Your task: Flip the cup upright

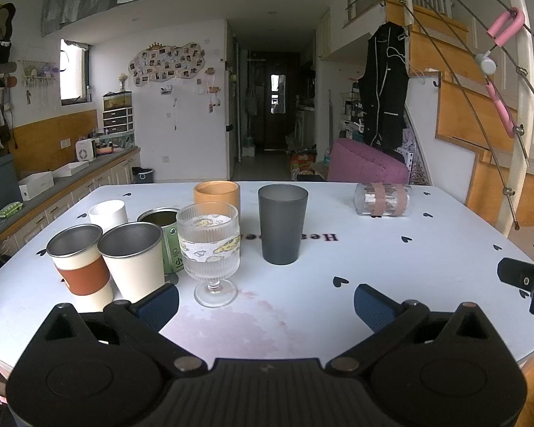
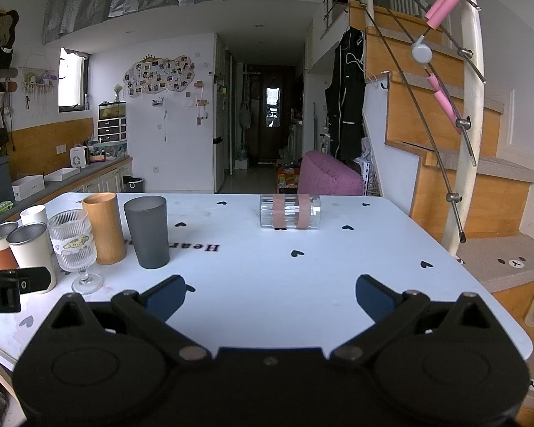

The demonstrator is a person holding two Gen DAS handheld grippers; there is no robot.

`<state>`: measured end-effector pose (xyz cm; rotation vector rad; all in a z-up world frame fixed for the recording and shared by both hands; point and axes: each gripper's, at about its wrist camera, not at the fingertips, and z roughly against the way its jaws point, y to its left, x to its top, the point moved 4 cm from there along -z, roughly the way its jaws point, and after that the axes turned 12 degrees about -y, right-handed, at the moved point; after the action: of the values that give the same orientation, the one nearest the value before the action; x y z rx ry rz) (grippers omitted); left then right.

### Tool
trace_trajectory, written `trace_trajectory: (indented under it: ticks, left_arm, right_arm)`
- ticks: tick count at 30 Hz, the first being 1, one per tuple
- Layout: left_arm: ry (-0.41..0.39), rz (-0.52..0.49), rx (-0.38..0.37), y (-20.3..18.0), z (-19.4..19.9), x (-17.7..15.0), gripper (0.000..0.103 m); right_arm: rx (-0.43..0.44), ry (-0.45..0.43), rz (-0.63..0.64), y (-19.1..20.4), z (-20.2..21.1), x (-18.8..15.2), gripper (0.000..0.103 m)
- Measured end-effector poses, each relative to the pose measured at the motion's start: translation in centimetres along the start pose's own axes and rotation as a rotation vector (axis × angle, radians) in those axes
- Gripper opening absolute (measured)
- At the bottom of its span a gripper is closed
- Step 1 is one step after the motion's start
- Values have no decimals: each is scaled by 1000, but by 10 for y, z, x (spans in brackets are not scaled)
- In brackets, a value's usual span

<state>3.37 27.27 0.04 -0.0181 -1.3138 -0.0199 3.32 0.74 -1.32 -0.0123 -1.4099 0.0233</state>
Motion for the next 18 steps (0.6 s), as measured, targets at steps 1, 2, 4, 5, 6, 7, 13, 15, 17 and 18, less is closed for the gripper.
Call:
trace_trajectory:
  ticks: [1, 2, 4, 5, 6, 7, 13, 15, 17, 18]
  left_arm:
    - [0, 0, 0, 0, 0, 0, 103]
    - [-1, 0, 0, 0, 0, 0, 103]
    - [-1, 0, 0, 1, -1, 0, 103]
    - [-1, 0, 0, 1, -1, 0, 103]
    - [0, 1, 0, 1, -1, 0, 103]
    - [0, 0, -1, 1, 0, 0, 103]
    - [0, 0, -1, 0, 0, 0, 103]
    - [0, 0, -1, 0, 0, 0, 103]
    - [-1, 0, 0, 0, 0, 0, 103]
    - [-1, 0, 0, 0, 0, 0, 103]
  right_arm:
    - [0, 1, -1, 2, 0, 0, 103]
    - [0, 0, 0, 3, 0, 0, 103]
    - [0, 0, 0, 3, 0, 0, 103]
    - [0, 0, 0, 3, 0, 0, 103]
    - [0, 0, 0, 2, 0, 0, 103]
    - [0, 1, -1, 3, 0, 0, 103]
    - [0, 1, -1, 3, 0, 0, 103]
    - [0, 1, -1, 2, 0, 0, 103]
    - [0, 1, -1, 2, 0, 0, 103]
    - [1, 1, -1, 2, 0, 0, 103]
